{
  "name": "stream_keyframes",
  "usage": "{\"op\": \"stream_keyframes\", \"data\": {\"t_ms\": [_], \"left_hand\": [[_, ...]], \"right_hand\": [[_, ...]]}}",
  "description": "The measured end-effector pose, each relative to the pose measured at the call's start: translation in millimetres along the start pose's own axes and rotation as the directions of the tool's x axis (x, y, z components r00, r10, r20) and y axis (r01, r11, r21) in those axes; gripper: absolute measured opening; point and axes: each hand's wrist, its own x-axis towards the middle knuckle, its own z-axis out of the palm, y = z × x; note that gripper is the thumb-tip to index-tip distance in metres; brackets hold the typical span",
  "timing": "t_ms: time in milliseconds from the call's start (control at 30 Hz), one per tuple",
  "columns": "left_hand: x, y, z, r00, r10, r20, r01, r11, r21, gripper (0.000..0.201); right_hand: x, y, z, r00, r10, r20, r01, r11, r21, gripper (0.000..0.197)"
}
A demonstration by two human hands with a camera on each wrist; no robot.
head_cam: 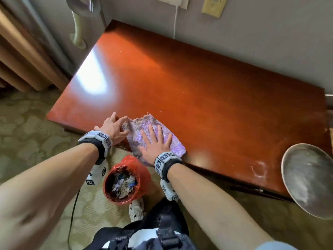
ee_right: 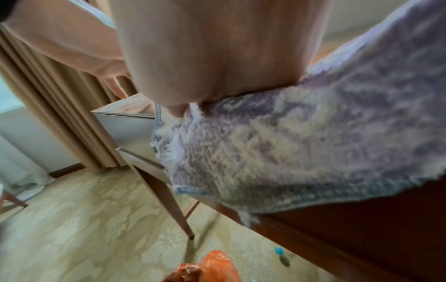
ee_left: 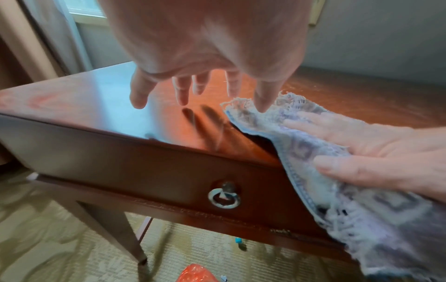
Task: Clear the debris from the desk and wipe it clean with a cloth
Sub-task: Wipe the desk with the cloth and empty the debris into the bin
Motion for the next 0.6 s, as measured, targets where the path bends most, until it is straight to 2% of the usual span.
{"op": "stream_keyframes", "data": {"t_ms": [100, 200, 267, 333, 400, 533, 600], "left_hand": [[4, 20, 2, 0.998, 0.064, 0.021, -0.064, 0.998, -0.001, 0.065], [5, 32, 6, 0.995, 0.092, 0.029, -0.093, 0.995, 0.022, 0.064], [5, 33, 9, 0.994, 0.099, 0.047, -0.1, 0.994, 0.031, 0.064], [5, 26, 10, 0.993, 0.092, 0.069, -0.094, 0.995, 0.036, 0.065], [-1, 17, 11, 0.994, 0.08, 0.08, -0.083, 0.996, 0.042, 0.066], [-13, -7, 7, 0.998, 0.041, 0.039, -0.042, 0.999, 0.021, 0.066], [-20, -25, 6, 0.998, 0.053, 0.02, -0.054, 0.994, 0.092, 0.063]], "right_hand": [[-18, 51, 5, 0.987, 0.155, -0.038, -0.151, 0.985, 0.089, 0.059], [-33, 94, 6, 0.93, 0.364, -0.054, -0.346, 0.915, 0.206, 0.057], [-33, 99, 6, 0.891, 0.45, -0.052, -0.42, 0.863, 0.279, 0.056], [-24, 82, 4, 0.871, 0.489, -0.047, -0.445, 0.826, 0.344, 0.056], [-15, 51, 6, 0.891, 0.45, -0.056, -0.405, 0.845, 0.348, 0.056], [-11, -18, 13, 0.972, 0.215, -0.096, -0.19, 0.956, 0.222, 0.06], [-17, -51, 18, 0.995, 0.077, -0.067, -0.066, 0.986, 0.155, 0.066]]}}
